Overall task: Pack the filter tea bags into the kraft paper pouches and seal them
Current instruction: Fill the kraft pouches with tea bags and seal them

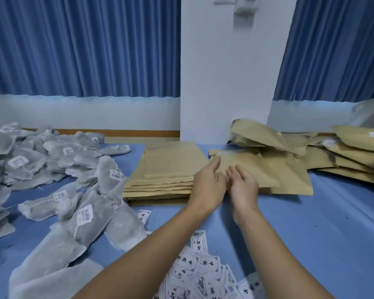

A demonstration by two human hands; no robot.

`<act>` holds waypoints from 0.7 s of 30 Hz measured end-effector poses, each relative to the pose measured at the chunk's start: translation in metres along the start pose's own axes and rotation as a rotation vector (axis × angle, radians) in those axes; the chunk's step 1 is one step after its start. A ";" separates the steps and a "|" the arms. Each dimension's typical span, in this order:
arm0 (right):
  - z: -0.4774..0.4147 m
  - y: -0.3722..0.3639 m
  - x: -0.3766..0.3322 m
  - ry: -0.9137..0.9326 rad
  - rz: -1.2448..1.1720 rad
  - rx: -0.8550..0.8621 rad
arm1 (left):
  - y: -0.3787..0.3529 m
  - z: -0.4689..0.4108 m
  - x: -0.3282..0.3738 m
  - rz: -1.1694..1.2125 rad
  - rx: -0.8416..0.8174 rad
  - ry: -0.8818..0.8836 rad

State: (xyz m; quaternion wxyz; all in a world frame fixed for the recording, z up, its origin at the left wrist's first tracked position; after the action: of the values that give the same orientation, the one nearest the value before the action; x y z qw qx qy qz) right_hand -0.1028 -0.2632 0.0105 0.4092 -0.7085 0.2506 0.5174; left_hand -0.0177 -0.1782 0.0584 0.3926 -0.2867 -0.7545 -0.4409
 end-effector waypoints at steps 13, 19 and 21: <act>0.050 -0.130 0.018 0.270 1.601 -0.521 | 0.101 0.052 -0.076 -1.030 -0.160 0.273; 0.048 -0.147 0.013 0.300 1.724 -0.548 | 0.119 0.064 -0.067 -1.190 -0.215 0.042; 0.045 -0.155 0.013 0.283 1.758 -0.581 | 0.127 0.068 -0.066 -1.195 -0.219 0.023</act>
State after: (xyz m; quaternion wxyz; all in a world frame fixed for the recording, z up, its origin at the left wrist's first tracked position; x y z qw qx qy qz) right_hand -0.0018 -0.1409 0.0422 -0.3562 -0.3958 0.6046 0.5924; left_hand 0.0931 -0.0670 0.0380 0.0536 0.1526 -0.7307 -0.6632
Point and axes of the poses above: each hand's wrist, its own z-axis away from the middle knuckle, its own y-axis out of the back of the hand, x = y × z, the point moved 9 cm from there along -z, towards the middle knuckle, and after that the axes turned 15 degrees about -x, right-handed, at the moved point
